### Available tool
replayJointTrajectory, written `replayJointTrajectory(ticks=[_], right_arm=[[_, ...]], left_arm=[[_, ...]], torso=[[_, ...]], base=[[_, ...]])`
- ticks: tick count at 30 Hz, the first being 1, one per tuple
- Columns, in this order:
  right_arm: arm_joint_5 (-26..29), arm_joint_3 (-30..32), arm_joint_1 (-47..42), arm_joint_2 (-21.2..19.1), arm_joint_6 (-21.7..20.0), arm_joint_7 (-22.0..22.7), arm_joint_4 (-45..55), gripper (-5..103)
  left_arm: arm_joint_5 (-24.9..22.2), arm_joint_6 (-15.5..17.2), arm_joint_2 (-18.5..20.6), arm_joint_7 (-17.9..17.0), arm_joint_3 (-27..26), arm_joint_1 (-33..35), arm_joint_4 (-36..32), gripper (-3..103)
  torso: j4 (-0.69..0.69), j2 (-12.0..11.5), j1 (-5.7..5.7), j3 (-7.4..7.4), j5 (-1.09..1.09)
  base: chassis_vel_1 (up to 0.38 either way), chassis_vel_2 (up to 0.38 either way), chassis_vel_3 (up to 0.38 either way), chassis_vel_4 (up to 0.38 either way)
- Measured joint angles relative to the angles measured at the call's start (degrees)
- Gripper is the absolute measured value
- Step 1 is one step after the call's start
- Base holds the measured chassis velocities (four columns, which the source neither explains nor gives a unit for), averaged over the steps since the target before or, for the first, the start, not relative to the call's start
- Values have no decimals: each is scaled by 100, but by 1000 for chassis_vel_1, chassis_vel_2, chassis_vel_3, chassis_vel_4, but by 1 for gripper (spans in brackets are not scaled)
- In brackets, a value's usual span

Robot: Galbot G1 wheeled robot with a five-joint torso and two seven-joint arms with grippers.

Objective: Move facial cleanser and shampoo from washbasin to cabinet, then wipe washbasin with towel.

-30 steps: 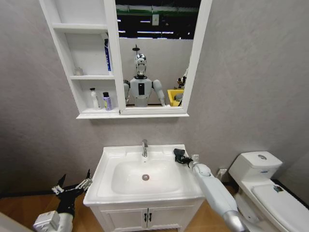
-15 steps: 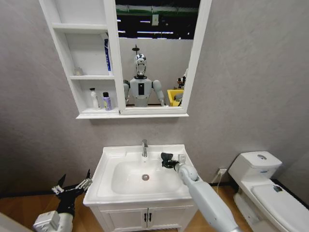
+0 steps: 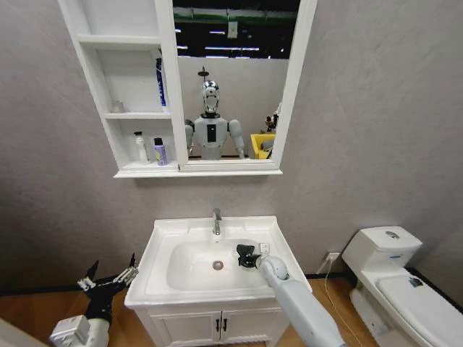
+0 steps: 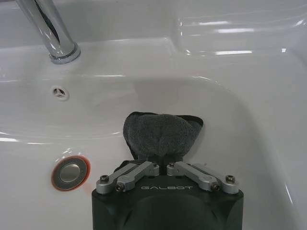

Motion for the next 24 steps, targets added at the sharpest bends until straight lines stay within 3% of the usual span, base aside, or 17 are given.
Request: replayJointTrajectory(ticks=[9, 24], right_arm=[[-532, 27, 8, 91, 12, -22, -168, 2], [-579, 102, -210, -21, -131, -10, 95, 2]], left_arm=[[0, 0, 0, 0, 0, 0, 0, 100], [0, 0, 0, 0, 0, 0, 0, 100]], torso=[[0, 0, 0, 0, 0], [0, 0, 0, 0, 0]], base=[[0, 0, 0, 0], [0, 0, 0, 0]])
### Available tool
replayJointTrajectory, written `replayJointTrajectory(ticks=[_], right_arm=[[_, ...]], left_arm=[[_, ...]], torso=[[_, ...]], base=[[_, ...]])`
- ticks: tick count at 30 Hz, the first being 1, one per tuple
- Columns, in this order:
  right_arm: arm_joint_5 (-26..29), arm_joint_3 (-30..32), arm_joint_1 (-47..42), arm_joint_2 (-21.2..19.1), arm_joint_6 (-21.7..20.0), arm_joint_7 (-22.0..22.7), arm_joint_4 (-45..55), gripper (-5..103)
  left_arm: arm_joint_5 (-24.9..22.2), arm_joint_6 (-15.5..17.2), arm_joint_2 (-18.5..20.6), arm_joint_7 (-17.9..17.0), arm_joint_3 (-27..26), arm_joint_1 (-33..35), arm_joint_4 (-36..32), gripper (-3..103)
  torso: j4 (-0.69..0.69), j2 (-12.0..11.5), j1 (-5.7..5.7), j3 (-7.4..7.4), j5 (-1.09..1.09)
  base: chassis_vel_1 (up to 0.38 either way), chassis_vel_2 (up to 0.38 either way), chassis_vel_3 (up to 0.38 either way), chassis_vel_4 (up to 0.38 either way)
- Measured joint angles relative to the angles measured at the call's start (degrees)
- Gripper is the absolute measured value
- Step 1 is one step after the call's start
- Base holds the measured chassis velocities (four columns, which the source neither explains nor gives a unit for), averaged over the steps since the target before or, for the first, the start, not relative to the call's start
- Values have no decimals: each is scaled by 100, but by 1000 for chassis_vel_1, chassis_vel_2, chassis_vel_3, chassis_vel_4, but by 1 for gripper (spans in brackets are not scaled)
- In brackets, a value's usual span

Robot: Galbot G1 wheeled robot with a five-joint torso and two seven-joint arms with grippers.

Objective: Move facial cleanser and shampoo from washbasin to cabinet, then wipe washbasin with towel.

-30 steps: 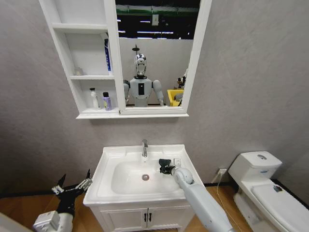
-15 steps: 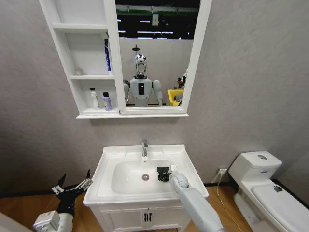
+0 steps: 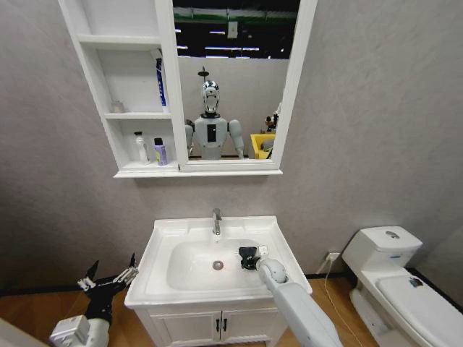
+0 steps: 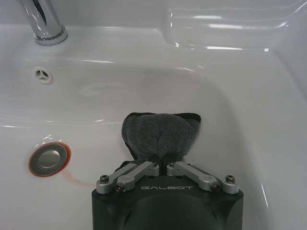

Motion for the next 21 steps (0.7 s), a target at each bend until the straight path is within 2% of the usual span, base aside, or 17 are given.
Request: replayJointTrajectory(ticks=[10, 21], right_arm=[[-287, -38, 6, 214, 288, -403, -405, 2], [-452, -15, 290, 763, 522, -677, -1217, 2]], left_arm=[[0, 0, 0, 0, 0, 0, 0, 100], [0, 0, 0, 0, 0, 0, 0, 100]], torso=[[0, 0, 0, 0, 0], [0, 0, 0, 0, -1]], base=[[0, 0, 0, 0], [0, 0, 0, 0]])
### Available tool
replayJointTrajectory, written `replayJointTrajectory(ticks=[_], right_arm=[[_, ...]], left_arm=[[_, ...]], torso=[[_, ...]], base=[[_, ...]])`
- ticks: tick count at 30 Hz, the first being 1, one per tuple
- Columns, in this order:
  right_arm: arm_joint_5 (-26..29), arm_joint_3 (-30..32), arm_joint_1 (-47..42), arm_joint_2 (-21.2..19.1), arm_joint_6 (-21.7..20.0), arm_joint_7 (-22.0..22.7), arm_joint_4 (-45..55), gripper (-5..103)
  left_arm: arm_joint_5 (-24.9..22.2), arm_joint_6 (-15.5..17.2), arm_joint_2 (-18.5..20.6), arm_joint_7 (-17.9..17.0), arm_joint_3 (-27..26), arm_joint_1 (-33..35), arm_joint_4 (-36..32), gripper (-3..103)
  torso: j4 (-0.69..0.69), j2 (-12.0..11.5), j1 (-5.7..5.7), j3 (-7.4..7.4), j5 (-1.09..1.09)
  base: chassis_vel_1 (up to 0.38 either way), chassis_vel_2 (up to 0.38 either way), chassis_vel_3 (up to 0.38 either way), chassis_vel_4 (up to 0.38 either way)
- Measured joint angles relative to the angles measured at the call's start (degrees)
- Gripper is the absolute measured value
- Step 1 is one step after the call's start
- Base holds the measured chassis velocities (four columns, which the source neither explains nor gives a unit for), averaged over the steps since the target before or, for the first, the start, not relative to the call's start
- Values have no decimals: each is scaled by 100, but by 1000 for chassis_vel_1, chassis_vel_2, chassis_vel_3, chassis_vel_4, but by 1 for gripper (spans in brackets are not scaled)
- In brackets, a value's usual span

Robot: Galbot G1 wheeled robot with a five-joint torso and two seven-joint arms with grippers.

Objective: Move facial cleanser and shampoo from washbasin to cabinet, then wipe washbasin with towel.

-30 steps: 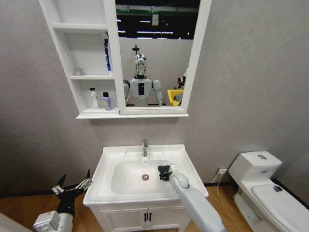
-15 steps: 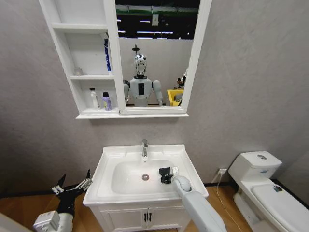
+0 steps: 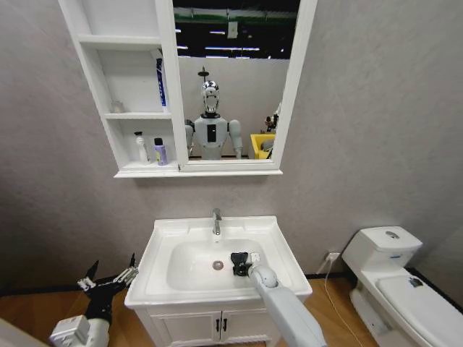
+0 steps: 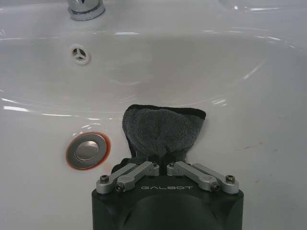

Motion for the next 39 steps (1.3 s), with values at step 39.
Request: replayJointTrajectory(ticks=[39], right_arm=[[-89, 183, 41, 410, 622, -391, -208, 2]], left_arm=[[0, 0, 0, 0, 0, 0, 0, 100]], torso=[[0, 0, 0, 0, 1]], base=[[0, 0, 0, 0]])
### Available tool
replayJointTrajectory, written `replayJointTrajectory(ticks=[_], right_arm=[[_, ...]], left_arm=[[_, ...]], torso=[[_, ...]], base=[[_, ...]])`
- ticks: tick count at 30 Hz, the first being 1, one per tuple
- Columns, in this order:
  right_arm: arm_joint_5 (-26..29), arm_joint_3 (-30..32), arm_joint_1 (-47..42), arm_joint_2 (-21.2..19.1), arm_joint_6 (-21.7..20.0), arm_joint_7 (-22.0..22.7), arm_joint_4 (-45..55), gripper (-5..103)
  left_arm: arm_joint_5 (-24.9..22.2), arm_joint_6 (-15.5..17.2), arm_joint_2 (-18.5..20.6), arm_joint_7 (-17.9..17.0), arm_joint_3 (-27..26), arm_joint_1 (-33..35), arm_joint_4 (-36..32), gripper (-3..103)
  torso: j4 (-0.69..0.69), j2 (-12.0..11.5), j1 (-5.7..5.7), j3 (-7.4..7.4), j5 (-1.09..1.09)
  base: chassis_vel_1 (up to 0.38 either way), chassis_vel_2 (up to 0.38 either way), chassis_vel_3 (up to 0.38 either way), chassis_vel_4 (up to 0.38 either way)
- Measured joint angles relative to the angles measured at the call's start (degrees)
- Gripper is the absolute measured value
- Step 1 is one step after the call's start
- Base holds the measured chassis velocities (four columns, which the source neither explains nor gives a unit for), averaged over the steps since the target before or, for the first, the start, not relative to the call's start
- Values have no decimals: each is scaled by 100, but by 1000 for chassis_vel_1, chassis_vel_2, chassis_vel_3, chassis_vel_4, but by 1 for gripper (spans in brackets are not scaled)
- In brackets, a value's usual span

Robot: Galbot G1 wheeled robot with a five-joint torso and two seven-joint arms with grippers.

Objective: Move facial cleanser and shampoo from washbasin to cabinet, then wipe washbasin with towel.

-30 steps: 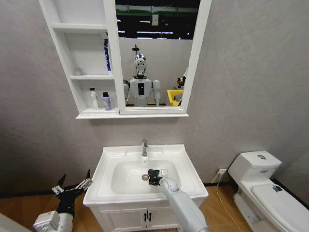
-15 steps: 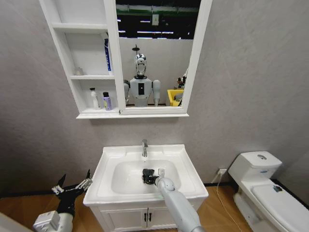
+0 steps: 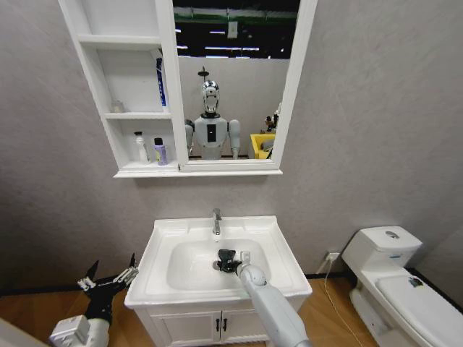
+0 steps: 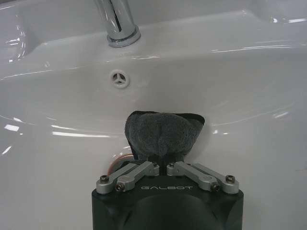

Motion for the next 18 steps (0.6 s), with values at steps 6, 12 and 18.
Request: replayJointTrajectory(ticks=[6, 12, 18], right_arm=[[-17, -47, -27, -5, 0, 63, 80, 2], [-16, -140, -188, -58, -125, 417, 387, 2], [-1, -214, -449, -136, -256, 512, 753, 2]], left_arm=[[0, 0, 0, 0, 0, 0, 0, 100], [0, 0, 0, 0, 0, 0, 0, 100], [0, 0, 0, 0, 0, 0, 0, 100]], torso=[[0, 0, 0, 0, 0], [1, 0, 0, 0, 0], [-1, 0, 2, 0, 0]], base=[[0, 0, 0, 0], [-22, 15, 21, -17], [-47, 34, 36, -48]])
